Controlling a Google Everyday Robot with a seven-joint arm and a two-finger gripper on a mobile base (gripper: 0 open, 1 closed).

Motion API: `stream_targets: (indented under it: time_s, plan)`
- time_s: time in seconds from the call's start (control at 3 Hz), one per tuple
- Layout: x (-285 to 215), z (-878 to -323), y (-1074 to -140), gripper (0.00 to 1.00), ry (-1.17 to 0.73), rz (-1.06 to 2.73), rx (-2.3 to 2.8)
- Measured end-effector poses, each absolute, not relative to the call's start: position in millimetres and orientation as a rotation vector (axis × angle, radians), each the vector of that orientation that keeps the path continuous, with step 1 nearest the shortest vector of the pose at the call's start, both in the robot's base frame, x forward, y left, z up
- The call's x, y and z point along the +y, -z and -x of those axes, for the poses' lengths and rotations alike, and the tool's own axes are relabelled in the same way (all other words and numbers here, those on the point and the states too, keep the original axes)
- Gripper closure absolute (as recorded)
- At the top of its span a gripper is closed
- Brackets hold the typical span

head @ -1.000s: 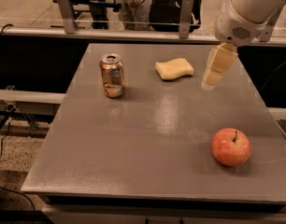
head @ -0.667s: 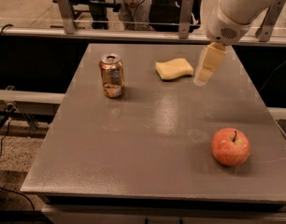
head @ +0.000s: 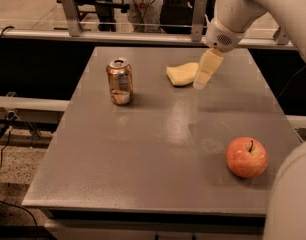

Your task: Pick sponge

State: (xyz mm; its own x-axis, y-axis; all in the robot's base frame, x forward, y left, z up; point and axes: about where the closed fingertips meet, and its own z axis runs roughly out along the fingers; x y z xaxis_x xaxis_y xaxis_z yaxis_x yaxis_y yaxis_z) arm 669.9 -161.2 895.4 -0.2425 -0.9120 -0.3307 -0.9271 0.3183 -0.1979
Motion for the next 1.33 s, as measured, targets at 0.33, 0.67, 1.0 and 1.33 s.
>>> stream_targets:
  time_s: [0.33,0.67,1.0,1.33]
  plan:
    - [-152,-684,-880,0.0,-0.101,1.613,2.227]
    - [-149,-693,-867,0.0,-0.111,1.589,2.248]
    - [-148,-701,-855,0.0,-0.115,1.588,2.269]
    - [-148,-710,-842,0.01,-0.125,1.594,2.295]
